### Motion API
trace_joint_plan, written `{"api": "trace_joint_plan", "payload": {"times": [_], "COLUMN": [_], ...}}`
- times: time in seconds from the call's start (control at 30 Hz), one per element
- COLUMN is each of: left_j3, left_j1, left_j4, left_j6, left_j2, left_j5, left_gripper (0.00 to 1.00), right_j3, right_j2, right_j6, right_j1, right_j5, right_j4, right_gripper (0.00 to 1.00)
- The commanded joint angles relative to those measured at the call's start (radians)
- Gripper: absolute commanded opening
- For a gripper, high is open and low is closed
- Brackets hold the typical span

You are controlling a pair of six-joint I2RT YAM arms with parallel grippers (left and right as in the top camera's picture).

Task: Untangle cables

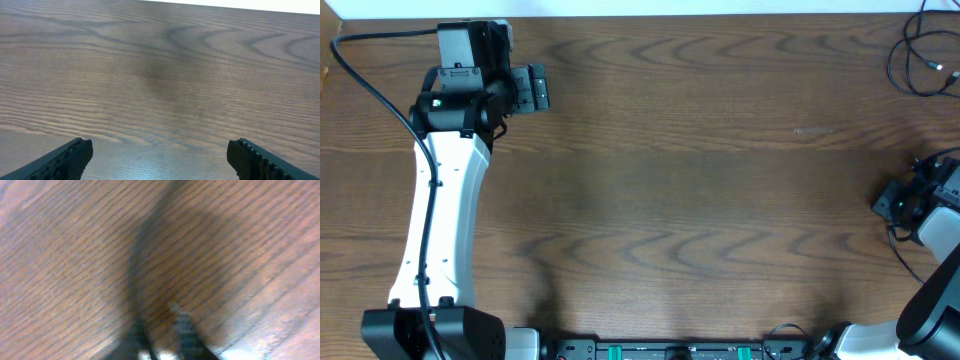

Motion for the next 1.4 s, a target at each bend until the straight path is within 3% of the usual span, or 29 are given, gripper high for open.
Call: {"api": "trace_joint_plan", "payload": {"times": [0.0, 0.2, 0.47, 0.6, 0.83, 0.97, 1.37], "left_j3": [0.003, 0.003, 0.003, 0.003, 0.003, 0.003, 0.003], "left_j1": [0.004, 0.004, 0.004, 0.004, 0.004, 0.004, 0.004], "left_j4": [0.0, 0.0, 0.0, 0.0, 0.0, 0.0, 0.0], "left_j6": [-0.015, -0.015, -0.015, -0.015, -0.015, -0.015, -0.015], "left_j2": [-0.001, -0.001, -0.001, -0.001, -0.001, -0.001, -0.001], "left_j5": [-0.006, -0.006, -0.006, -0.006, -0.006, -0.006, -0.006], "left_gripper": [0.92, 0.92, 0.92, 0.92, 0.92, 0.92, 0.92], "right_j3": [-0.008, -0.002, -0.002, -0.002, -0.003, -0.003, -0.003], "right_j2": [0.004, -0.018, -0.165, -0.231, -0.241, -0.241, -0.24], "right_j6": [0.008, 0.097, 0.112, 0.202, 0.223, 0.328, 0.573], "right_j1": [0.003, 0.001, -0.012, -0.029, -0.033, -0.042, -0.299], "right_j5": [0.023, 0.022, 0.032, 0.162, 0.377, 0.554, 0.639], "right_j4": [0.008, 0.023, 0.029, 0.029, 0.025, 0.022, 0.019], "right_gripper": [0.01, 0.01, 0.01, 0.01, 0.01, 0.01, 0.01]}}
